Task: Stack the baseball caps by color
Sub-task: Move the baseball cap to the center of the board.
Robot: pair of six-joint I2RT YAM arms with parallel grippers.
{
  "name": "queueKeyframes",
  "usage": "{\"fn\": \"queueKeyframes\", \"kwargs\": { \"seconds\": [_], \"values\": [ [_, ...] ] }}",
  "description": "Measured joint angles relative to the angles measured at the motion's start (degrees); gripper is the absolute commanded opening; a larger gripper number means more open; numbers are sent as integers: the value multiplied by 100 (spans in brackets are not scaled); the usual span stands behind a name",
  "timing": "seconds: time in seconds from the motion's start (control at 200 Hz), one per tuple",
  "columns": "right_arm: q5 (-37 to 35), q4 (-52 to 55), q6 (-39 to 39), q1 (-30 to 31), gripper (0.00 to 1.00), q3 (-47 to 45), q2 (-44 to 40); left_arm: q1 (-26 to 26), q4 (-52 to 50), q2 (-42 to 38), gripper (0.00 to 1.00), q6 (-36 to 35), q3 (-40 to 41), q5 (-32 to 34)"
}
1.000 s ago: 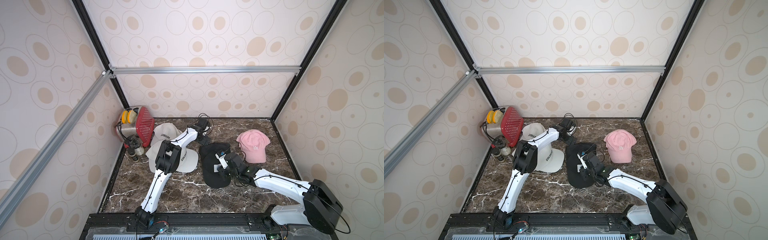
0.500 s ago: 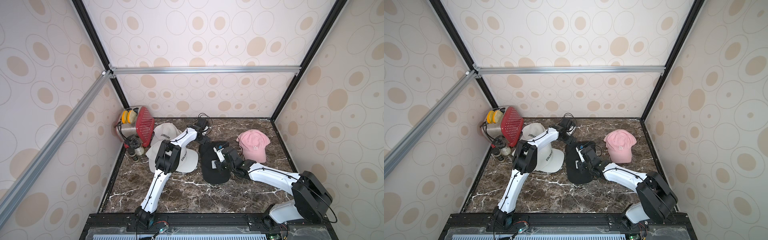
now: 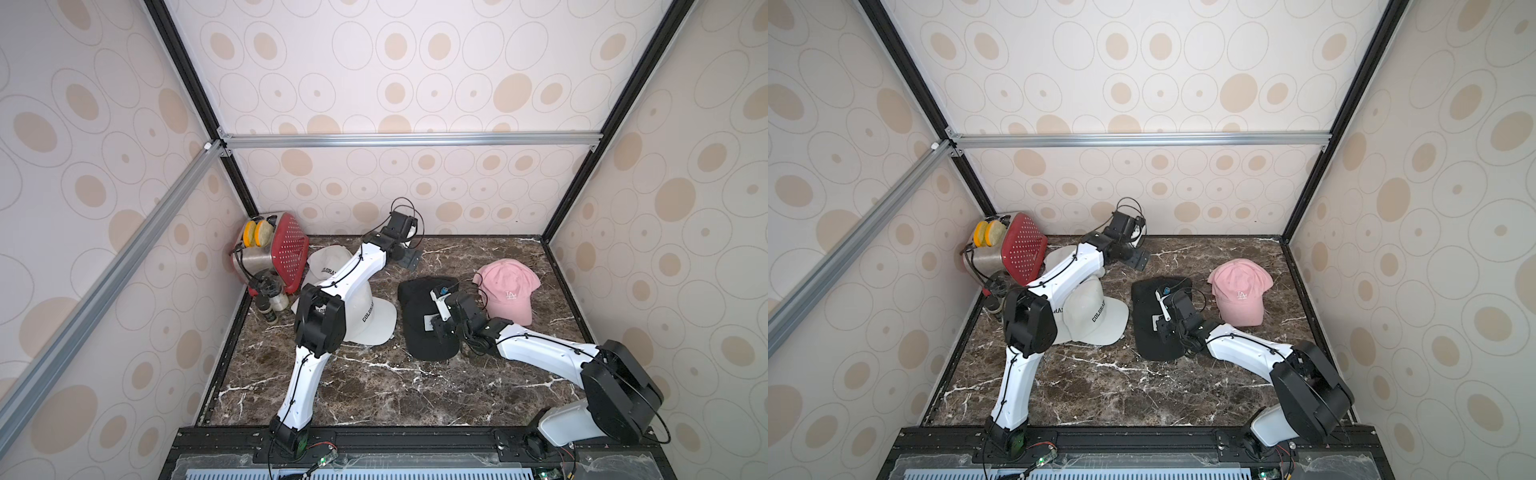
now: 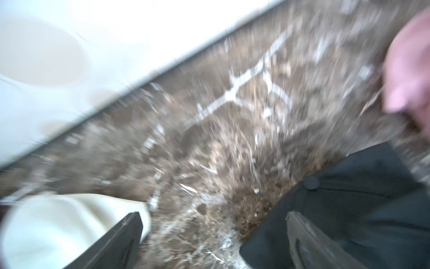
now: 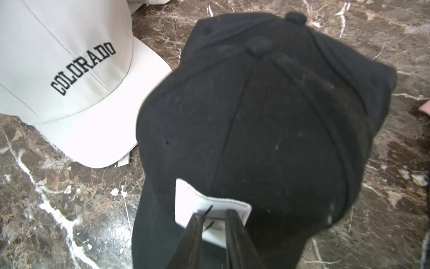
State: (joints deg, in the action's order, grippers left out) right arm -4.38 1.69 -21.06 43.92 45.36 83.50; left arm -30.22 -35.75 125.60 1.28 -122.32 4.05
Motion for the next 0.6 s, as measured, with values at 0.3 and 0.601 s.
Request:
{"fn": "queueKeyframes", "kwargs": {
  "seconds": [0.3,0.601],
  "values": [
    [-52,2,-201,-210,24,125,404,-2,662,-1137,99,240,863,205],
    [17,-42,-319,-313,28,330,715,107,1056,-1696,99,1198,2640,-247]
  ]
}}
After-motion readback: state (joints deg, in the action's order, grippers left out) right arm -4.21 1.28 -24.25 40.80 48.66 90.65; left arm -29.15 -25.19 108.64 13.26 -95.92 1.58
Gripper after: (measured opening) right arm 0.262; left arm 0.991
